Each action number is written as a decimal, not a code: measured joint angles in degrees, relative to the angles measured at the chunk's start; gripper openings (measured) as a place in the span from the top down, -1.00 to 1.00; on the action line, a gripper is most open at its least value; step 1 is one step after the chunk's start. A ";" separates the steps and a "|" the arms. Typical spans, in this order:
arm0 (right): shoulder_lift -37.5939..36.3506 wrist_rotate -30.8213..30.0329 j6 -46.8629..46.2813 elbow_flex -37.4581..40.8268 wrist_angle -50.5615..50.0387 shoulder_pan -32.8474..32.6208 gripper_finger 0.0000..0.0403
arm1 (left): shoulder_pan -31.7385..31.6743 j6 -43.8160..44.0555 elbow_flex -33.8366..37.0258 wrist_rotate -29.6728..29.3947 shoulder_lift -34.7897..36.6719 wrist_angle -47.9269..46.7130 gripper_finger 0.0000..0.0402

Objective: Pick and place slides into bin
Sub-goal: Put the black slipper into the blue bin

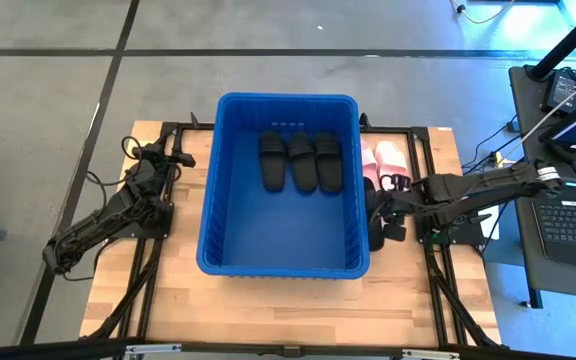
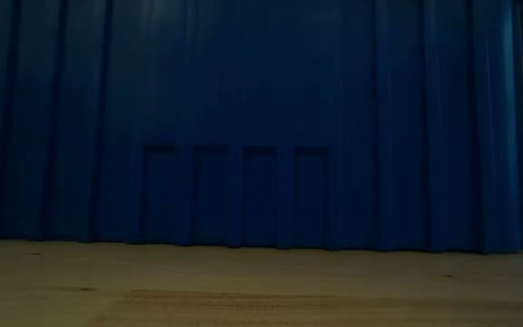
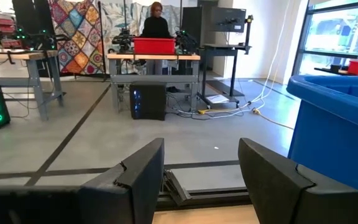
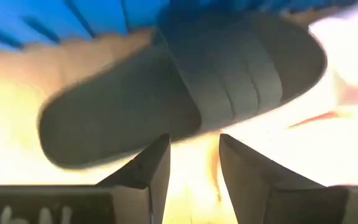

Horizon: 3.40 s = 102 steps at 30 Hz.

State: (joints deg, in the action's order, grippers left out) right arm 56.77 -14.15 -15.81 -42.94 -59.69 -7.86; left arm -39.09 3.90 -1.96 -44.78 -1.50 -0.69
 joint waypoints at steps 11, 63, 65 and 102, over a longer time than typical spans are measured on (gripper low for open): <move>0.13 -1.88 -0.20 0.22 0.54 0.02 0.31 | 0.02 0.00 0.00 -0.11 0.00 -0.07 0.00; 4.97 -17.22 -17.19 10.67 14.53 -7.08 0.31 | 0.01 0.09 0.00 -0.15 0.02 -0.11 0.00; 4.98 -17.13 -17.23 11.93 17.54 -7.08 0.31 | 0.02 0.09 0.00 -0.15 0.01 -0.11 0.00; 5.15 -20.64 -15.31 11.21 15.29 -7.04 0.35 | 0.02 0.02 -0.02 -4.98 0.01 -0.39 0.00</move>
State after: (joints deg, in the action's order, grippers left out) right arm 61.91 -34.79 -31.12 -31.73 -44.40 -14.90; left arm -39.07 3.92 -1.97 -49.76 -1.49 -1.08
